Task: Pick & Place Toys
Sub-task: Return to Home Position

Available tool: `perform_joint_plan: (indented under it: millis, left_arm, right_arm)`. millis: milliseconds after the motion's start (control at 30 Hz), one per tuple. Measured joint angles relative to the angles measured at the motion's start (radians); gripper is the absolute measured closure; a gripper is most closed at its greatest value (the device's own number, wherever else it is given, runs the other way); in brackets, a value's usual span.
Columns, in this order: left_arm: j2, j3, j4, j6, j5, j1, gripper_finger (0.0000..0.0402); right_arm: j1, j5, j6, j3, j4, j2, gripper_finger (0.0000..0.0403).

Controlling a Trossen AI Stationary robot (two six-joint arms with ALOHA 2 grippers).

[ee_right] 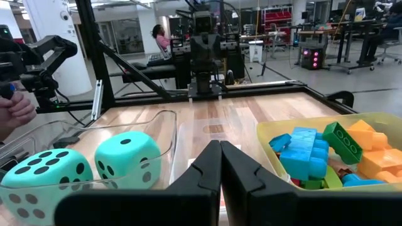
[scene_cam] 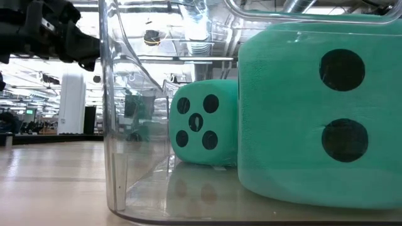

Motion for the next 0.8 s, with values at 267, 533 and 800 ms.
perform_joint_plan:
  millis: [267,533,800]
  left_arm:
    - [-0.041,0.008,-0.056,0.05,0.066,0.0,0.0385]
    - [-0.155,-0.054,0.061,0.035,0.084,0.0,0.0385]
    - [-0.269,-0.054,-0.052,-0.006,0.108,0.0,0.0385]
  right_arm:
    - [0.0,0.0,0.0,0.0,0.0,0.0,0.0403]
    - [0.0,0.0,0.0,0.0,0.001,0.0,0.0403]
    - [0.0,0.0,0.0,0.0,0.001,0.0,0.0403]
